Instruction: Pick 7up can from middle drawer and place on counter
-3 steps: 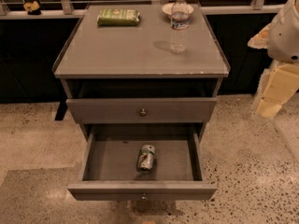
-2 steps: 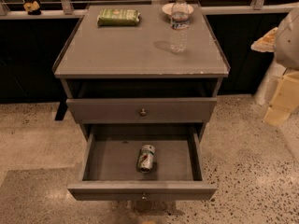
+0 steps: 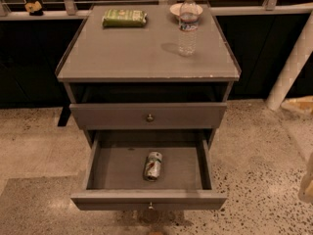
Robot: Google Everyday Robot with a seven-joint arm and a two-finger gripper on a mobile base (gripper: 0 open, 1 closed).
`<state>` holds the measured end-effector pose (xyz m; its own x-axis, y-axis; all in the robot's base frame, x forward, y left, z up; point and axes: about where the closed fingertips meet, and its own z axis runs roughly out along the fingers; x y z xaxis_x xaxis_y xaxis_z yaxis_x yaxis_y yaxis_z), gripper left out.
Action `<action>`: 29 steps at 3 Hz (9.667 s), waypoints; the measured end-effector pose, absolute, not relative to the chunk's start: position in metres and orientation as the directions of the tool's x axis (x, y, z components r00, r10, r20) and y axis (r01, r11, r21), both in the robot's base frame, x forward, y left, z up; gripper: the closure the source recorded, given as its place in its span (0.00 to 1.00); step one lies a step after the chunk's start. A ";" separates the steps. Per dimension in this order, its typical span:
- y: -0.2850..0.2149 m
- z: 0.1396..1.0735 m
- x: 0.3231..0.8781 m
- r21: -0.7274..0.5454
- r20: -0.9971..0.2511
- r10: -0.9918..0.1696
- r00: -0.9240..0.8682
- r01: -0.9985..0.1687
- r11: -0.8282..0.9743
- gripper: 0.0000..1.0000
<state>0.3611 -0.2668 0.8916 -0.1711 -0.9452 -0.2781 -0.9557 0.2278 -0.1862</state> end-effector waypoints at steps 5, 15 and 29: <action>-0.235 0.689 0.364 0.063 -0.402 -0.908 -0.123 -0.992 0.106 0.00; -0.144 0.623 0.488 0.098 -0.486 -0.696 -0.529 -0.824 0.558 0.00; 0.003 0.370 0.624 0.438 -0.316 0.114 -0.942 -0.038 0.898 0.00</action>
Offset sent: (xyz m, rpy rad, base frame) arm -0.0176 -0.0116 -0.2167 0.1639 0.2962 0.0466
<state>0.6239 0.0034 0.3699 -0.9420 0.1142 -0.3157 -0.0378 0.8982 0.4379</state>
